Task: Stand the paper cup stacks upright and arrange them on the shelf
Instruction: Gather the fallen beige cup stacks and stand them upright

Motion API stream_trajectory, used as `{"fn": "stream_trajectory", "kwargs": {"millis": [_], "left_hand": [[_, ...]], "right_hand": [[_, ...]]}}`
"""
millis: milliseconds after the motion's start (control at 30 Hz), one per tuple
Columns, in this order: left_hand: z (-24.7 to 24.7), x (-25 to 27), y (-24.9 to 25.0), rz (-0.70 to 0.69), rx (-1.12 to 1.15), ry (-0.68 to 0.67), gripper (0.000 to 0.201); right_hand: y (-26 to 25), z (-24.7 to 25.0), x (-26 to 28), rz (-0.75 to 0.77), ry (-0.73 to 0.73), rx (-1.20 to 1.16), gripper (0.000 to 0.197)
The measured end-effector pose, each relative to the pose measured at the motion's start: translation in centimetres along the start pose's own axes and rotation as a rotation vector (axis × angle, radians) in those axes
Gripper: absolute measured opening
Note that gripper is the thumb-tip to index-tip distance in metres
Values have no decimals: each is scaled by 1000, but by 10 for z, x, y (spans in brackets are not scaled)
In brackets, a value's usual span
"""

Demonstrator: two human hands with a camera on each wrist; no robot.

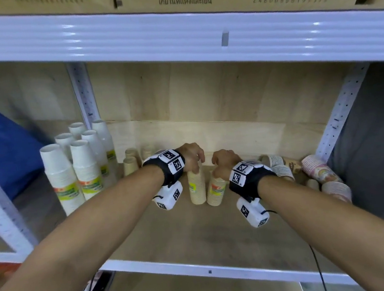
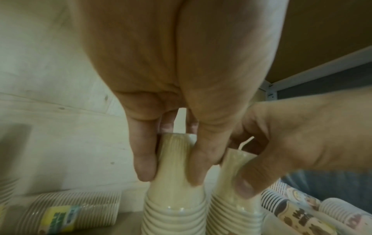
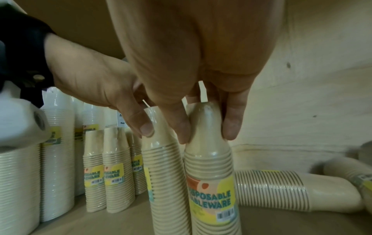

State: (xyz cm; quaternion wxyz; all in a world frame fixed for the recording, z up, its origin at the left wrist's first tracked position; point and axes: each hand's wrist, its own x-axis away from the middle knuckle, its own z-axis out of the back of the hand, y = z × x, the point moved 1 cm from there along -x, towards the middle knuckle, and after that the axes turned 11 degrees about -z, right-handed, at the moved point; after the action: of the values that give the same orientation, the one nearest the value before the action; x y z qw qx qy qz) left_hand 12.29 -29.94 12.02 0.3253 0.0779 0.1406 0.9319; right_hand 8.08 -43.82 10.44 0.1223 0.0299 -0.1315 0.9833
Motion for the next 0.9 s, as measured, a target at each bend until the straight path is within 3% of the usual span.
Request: {"fn": "stream_trajectory", "kwargs": {"millis": [200, 467, 733, 900], "left_hand": [[-11, 2, 2, -4, 37, 16, 46], [-1, 1, 5, -29, 20, 39, 37], [0, -1, 1, 25, 11, 122, 36], [-1, 0, 1, -16, 22, 65, 39]], "right_hand": [[-3, -2, -2, 48, 27, -22, 39], [-3, 3, -3, 69, 50, -40, 35], [-4, 2, -6, 63, 39, -42, 25], [-4, 2, -7, 57, 26, -46, 22]]}}
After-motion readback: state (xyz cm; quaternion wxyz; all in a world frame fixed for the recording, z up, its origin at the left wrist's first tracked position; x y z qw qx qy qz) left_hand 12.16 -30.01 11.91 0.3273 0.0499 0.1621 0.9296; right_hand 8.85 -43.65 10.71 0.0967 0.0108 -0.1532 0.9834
